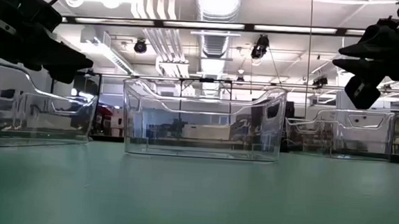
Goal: Sort batteries
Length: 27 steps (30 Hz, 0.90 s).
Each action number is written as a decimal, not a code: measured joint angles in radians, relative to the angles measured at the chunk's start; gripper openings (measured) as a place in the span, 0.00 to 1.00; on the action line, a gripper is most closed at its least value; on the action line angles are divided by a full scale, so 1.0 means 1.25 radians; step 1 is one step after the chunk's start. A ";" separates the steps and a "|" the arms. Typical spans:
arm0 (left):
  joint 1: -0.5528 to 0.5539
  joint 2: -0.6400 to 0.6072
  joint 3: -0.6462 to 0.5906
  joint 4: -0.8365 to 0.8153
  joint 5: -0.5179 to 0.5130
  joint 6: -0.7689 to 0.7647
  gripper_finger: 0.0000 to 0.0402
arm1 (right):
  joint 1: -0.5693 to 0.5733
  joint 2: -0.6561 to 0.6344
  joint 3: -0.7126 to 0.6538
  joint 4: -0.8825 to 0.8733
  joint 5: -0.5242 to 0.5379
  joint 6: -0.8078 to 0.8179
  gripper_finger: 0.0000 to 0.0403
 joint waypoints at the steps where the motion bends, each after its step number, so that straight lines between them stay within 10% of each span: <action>1: 0.000 0.000 0.000 0.000 0.000 0.000 0.19 | 0.000 0.000 0.000 0.000 0.000 0.000 0.18; 27: 0.000 0.000 0.000 0.000 0.000 0.000 0.19 | 0.000 0.000 0.000 0.000 0.000 0.000 0.23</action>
